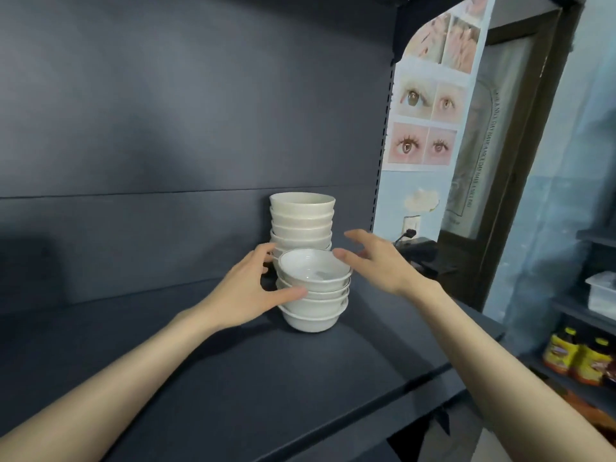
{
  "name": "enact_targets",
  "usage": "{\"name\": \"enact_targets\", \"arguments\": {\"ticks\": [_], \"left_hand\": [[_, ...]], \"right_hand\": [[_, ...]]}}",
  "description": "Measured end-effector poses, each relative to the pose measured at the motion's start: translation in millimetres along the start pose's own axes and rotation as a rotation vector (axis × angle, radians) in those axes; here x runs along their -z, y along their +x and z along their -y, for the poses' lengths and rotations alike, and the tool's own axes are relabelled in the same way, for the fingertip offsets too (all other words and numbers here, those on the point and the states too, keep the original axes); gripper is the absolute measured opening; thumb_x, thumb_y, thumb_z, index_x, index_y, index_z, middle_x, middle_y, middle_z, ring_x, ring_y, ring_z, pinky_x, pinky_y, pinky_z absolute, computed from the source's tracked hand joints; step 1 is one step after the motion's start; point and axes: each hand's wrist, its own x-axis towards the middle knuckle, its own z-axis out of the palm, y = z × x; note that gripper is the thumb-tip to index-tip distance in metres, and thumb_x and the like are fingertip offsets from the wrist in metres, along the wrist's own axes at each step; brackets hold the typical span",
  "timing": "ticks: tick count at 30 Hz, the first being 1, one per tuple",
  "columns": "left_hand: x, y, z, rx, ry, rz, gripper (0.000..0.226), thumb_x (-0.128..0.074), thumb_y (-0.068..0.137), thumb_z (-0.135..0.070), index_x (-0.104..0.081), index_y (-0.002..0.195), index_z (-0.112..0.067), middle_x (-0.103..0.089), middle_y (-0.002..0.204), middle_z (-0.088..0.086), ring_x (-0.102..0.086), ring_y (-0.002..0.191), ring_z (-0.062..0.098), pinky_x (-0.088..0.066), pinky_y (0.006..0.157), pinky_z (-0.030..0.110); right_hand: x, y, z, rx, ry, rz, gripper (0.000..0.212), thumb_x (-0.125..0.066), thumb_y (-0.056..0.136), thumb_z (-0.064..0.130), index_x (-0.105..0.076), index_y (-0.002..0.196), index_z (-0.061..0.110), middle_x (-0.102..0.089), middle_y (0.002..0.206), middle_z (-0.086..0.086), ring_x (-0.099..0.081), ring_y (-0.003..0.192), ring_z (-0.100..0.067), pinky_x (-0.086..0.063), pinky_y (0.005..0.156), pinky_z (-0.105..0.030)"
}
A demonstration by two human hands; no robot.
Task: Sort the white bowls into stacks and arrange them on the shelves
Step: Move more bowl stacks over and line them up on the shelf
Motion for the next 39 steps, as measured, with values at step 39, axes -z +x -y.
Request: {"name": "enact_targets", "arguments": {"ticks": [39], "left_hand": [[9.2,-52.1,46.0,0.315,-0.426,-0.440,0.074,-0.086,0.062,-0.023,-0.049,0.126,-0.022,-0.066,0.117,-0.010,-0.066,0.101,-0.001,-0.052,0.077,0.012]], "right_hand": [[-89.8,41.2,61.9,0.247,0.518,0.406,0.089,-0.063,0.061,0.075,-0.051,0.129,0.019,-0.064,0.103,0.001,-0.064,0.097,-0.017,-0.059,0.079,-0.041]]}}
